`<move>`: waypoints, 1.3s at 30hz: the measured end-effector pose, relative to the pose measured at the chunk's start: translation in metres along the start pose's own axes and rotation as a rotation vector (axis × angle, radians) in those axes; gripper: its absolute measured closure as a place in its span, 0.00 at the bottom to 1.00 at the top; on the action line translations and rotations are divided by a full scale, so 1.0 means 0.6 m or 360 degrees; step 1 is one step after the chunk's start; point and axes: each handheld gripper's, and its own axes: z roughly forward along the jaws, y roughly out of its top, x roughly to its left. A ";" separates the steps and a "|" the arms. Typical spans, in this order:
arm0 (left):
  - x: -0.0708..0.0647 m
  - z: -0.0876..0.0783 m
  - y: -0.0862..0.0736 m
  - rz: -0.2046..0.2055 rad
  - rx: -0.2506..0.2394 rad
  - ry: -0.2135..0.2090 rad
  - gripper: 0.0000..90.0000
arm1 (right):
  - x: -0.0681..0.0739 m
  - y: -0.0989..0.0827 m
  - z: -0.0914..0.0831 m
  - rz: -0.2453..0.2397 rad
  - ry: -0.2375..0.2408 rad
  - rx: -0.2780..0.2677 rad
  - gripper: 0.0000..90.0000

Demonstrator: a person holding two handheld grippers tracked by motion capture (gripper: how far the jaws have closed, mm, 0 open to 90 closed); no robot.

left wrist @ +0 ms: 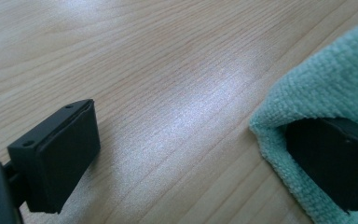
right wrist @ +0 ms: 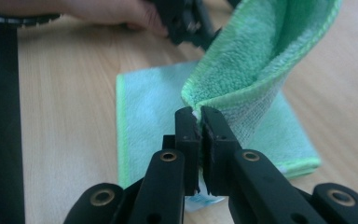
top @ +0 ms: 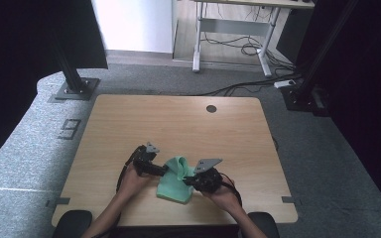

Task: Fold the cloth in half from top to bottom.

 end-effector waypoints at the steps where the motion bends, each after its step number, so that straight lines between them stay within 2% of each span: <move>1: 0.000 0.000 0.000 -0.0001 -0.0001 0.0000 0.04 | 0.002 -0.003 0.003 -0.0004 0.0004 0.0015 0.94; 7: 0.001 0.000 0.000 0.0005 -0.0003 -0.0015 0.04 | 0.008 -0.018 0.017 0.0006 0.0025 0.0089 0.94; 12: 0.004 -0.004 -0.001 0.0032 0.0015 -0.0074 0.04 | 0.007 -0.029 0.023 0.0047 0.0039 0.0124 0.93; 14: 0.006 -0.011 0.000 0.0046 0.0052 -0.0110 0.04 | 0.005 -0.032 0.025 0.0055 0.0039 0.0129 0.93; 17: 0.008 -0.030 0.000 0.0109 0.0076 -0.0135 0.04 | 0.005 -0.034 0.024 0.0062 0.0036 0.0127 0.92; 19: 0.010 -0.046 0.002 0.0123 0.0056 -0.0172 0.04 | 0.005 -0.033 0.022 0.0065 0.0034 0.0126 0.91; 22: 0.018 -0.073 0.009 0.0103 -0.0023 -0.0194 0.05 | 0.007 -0.032 0.017 0.0061 0.0034 0.0116 0.90; 26: 0.026 -0.086 0.026 0.0071 -0.0096 -0.0156 0.07 | 0.010 -0.032 0.009 0.0067 0.0034 0.0097 0.87; 30: 0.019 -0.077 0.049 0.0119 -0.0107 -0.0144 0.07 | 0.012 -0.035 -0.009 0.0075 0.0021 0.0069 0.78; 34: 0.006 -0.056 0.077 0.0186 -0.0071 -0.0151 0.07 | 0.014 -0.042 -0.027 0.0093 0.0000 0.0057 0.72; 39: 0.001 -0.034 0.096 0.0211 -0.0025 -0.0183 0.07 | 0.008 -0.052 -0.053 0.0123 -0.0047 0.0033 0.68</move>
